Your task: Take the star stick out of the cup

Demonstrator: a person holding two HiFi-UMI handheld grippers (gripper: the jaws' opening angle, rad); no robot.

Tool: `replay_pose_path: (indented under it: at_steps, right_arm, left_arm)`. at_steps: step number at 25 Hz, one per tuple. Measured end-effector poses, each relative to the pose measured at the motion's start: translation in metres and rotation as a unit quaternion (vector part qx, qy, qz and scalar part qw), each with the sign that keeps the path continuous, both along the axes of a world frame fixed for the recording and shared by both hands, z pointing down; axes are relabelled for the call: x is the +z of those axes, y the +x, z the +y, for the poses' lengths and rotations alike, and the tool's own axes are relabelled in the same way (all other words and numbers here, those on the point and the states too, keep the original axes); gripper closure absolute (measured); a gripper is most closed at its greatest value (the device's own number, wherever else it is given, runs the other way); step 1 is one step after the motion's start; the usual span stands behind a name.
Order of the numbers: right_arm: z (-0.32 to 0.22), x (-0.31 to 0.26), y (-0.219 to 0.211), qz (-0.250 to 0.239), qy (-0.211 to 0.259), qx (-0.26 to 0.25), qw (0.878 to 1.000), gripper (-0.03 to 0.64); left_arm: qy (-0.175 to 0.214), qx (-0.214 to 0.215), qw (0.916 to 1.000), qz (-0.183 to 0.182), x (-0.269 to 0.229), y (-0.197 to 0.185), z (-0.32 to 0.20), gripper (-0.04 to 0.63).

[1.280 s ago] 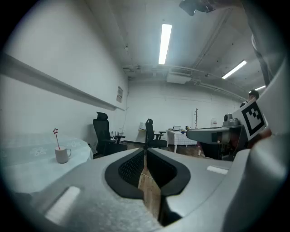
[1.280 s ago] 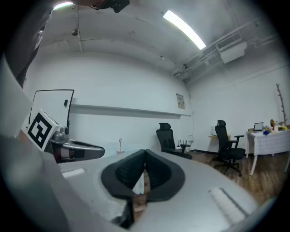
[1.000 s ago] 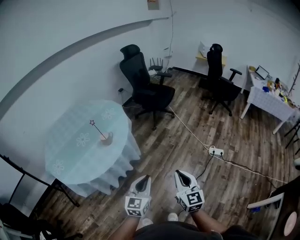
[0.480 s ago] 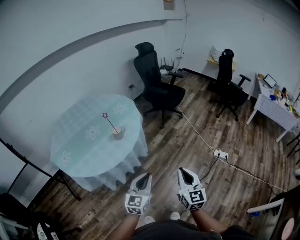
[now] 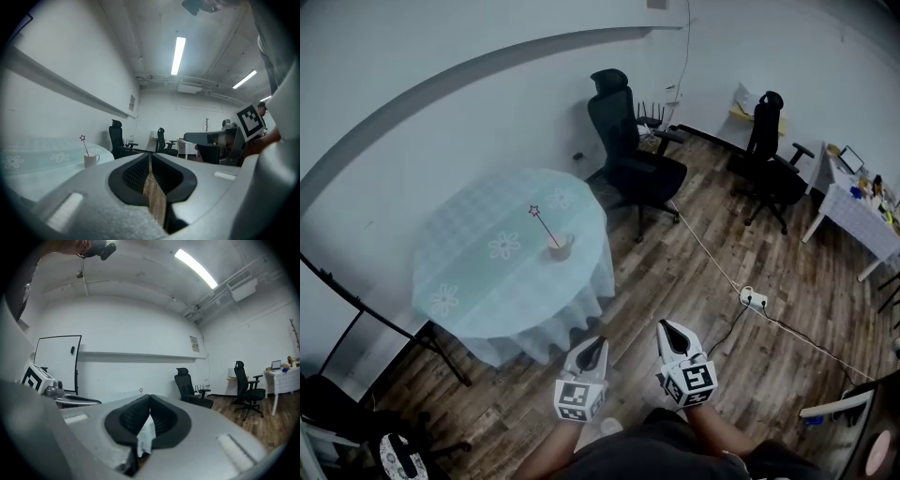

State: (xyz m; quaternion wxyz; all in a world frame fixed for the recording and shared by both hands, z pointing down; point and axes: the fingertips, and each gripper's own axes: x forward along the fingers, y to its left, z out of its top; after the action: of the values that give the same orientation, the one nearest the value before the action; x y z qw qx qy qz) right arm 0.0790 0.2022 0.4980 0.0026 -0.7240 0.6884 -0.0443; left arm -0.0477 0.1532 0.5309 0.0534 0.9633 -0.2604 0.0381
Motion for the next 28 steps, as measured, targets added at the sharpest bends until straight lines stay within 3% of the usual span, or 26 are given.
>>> replay_pose_path:
  at_steps: [11, 20, 28]
  right_arm:
    - [-0.044, 0.012, -0.031, 0.002, -0.01, -0.041, 0.999, 0.614]
    - [-0.095, 0.016, -0.006, -0.003, -0.012, -0.067, 0.998, 0.614]
    - [-0.15, 0.023, 0.011, -0.007, -0.019, -0.102, 0.995, 0.614]
  left_arm:
    - [-0.01, -0.03, 0.9995, 0.001, 0.01, -0.031, -0.033, 0.574]
    - [0.014, -0.045, 0.9989, -0.006, 0.002, 0.002, -0.07, 0.574]
    - [0.009, -0.077, 0.9969, -0.012, 0.0, 0.019, -0.119, 0.574]
